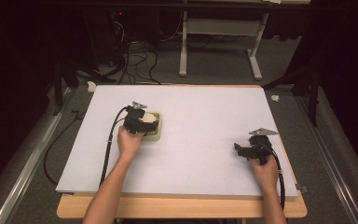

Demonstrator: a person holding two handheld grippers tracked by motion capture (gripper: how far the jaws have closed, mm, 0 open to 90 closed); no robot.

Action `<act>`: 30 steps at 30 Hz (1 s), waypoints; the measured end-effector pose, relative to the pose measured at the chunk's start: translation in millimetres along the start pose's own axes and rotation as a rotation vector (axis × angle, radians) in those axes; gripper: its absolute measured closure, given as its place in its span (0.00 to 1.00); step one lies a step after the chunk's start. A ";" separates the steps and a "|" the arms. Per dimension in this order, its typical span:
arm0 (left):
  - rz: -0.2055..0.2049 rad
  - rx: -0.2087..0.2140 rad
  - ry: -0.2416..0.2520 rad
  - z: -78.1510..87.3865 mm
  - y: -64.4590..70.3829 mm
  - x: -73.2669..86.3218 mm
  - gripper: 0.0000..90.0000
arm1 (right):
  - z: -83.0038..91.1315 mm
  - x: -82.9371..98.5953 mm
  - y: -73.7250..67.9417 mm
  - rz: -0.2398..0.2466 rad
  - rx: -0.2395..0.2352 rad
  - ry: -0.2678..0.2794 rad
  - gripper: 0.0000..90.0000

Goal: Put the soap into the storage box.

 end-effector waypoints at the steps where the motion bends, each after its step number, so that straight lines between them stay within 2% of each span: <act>1: 0.002 -0.001 -0.001 -0.9 -0.1 0.0 0.27 | 0.0 0.0 -0.1 -0.001 0.000 0.000 0.22; 4: -0.010 -0.007 -0.026 -3.8 0.9 -1.1 0.27 | 0.0 0.0 0.1 0.001 0.000 0.001 0.22; 10: -0.022 -0.005 -0.040 -8.9 2.8 -2.0 0.27 | 0.0 0.0 0.0 -0.002 -0.001 0.000 0.22; 14: -0.014 -0.007 -0.052 -11.4 1.4 -0.3 0.27 | 0.0 0.0 0.0 -0.002 -0.001 0.000 0.22; 20: -0.017 0.000 -0.049 -12.1 1.6 -0.2 0.27 | 0.0 0.0 0.0 -0.002 -0.001 0.000 0.22; 22: -0.012 0.004 -0.037 -11.0 1.0 -0.5 0.26 | 0.0 0.0 0.0 -0.002 -0.001 0.000 0.22; 24: 0.002 0.011 0.009 -5.4 0.6 -3.7 0.26 | 0.0 0.0 0.0 -0.002 -0.001 0.000 0.22; 25: 0.007 0.015 0.016 -3.4 0.7 -5.0 0.26 | 0.0 0.0 0.0 -0.001 -0.001 0.000 0.22; 28: -0.018 0.002 0.029 2.4 1.8 -7.9 0.24 | -0.1 0.0 0.1 -0.001 -0.001 0.001 0.22; 30: -0.021 0.006 0.033 4.6 2.1 -7.9 0.23 | -0.1 -0.1 0.2 0.000 -0.001 0.001 0.22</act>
Point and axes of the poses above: each handheld gripper's, and its own axes: z roughly backward along the jaws, x roughly out of its underside, y roughly to its right, the point moved 2 cm from there along -z, roughly forward along the jaws, and after that the axes turned 8 degrees about -z, right-handed, at the moved point
